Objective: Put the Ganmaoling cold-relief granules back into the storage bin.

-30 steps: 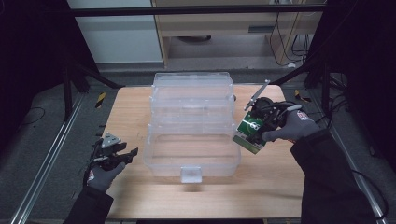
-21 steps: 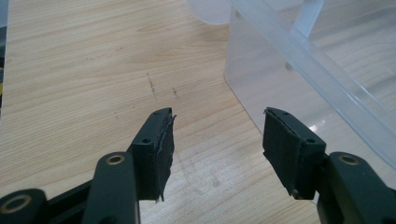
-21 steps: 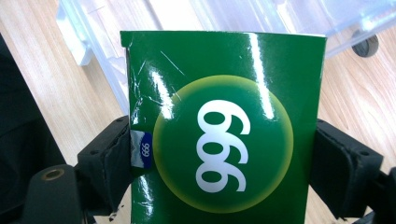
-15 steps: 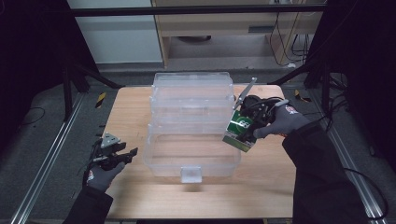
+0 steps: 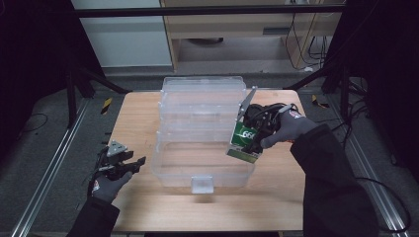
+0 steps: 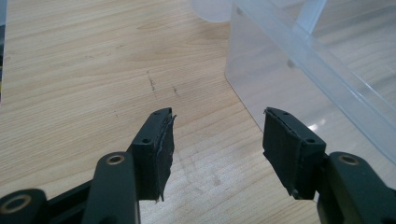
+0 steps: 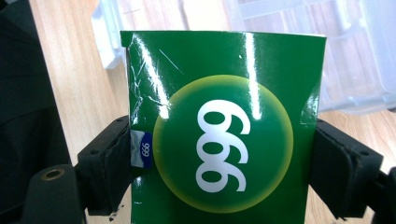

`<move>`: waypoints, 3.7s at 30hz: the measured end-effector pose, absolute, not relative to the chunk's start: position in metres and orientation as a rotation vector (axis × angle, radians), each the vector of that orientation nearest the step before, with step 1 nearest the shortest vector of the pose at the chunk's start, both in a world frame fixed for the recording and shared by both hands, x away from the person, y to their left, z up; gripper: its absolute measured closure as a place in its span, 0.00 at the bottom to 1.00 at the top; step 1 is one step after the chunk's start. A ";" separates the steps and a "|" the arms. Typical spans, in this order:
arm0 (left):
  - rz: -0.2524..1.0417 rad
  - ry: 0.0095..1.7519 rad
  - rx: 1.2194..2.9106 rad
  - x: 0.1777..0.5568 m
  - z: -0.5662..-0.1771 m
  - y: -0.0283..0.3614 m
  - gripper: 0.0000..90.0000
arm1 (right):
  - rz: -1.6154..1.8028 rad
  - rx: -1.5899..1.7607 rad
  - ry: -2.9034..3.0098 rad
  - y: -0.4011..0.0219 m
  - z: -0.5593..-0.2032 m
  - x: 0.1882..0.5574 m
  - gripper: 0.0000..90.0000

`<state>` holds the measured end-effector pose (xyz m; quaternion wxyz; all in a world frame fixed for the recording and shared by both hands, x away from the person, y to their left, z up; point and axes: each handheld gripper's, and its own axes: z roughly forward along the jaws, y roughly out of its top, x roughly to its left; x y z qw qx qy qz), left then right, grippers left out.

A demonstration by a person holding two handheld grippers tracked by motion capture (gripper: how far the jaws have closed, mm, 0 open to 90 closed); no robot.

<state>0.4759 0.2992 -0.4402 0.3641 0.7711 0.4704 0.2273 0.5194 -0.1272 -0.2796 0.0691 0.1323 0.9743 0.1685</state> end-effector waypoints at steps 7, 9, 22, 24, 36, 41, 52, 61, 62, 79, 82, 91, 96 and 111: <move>0.586 1.211 1.986 0.476 -0.440 0.300 0.47 | 0.496 0.324 2.962 -0.119 -0.286 0.521 0.20; 0.586 1.211 1.986 0.476 -0.440 0.300 0.47 | 0.499 0.310 2.964 -0.118 -0.287 0.521 0.20; 0.584 1.213 1.984 0.476 -0.441 0.300 0.47 | 0.464 0.219 3.003 -0.110 -0.297 0.524 0.20; 0.584 1.213 1.984 0.476 -0.441 0.301 0.47 | 0.446 0.208 3.011 -0.108 -0.300 0.525 0.20; 0.578 1.220 1.990 0.478 -0.441 0.301 0.47 | 0.421 0.136 3.018 -0.105 -0.308 0.527 0.20; 0.580 1.222 1.984 0.478 -0.442 0.302 0.47 | 0.421 0.122 3.018 -0.103 -0.313 0.528 0.20; 0.583 1.218 1.983 0.477 -0.441 0.302 0.47 | 0.365 0.101 3.033 -0.102 -0.325 0.530 0.20; 0.584 1.212 1.990 0.476 -0.441 0.301 0.47 | 0.368 0.072 3.051 -0.101 -0.336 0.530 0.20; 0.584 1.213 1.989 0.476 -0.441 0.301 0.47 | 0.367 0.063 3.053 -0.100 -0.337 0.530 0.20; 0.580 1.213 1.992 0.477 -0.442 0.301 0.47 | 0.374 0.061 3.063 -0.099 -0.336 0.532 0.21; 0.579 1.212 1.991 0.477 -0.442 0.301 0.47 | 0.385 0.046 3.063 -0.099 -0.333 0.533 0.21; 0.579 1.213 1.996 0.477 -0.442 0.302 0.47 | 0.383 0.012 3.102 -0.096 -0.339 0.538 0.21; 0.577 1.210 1.996 0.477 -0.443 0.301 0.47 | 0.373 0.007 3.102 -0.095 -0.346 0.538 0.21; 0.576 1.212 2.001 0.477 -0.443 0.301 0.47 | 0.381 0.013 3.106 -0.096 -0.367 0.540 0.20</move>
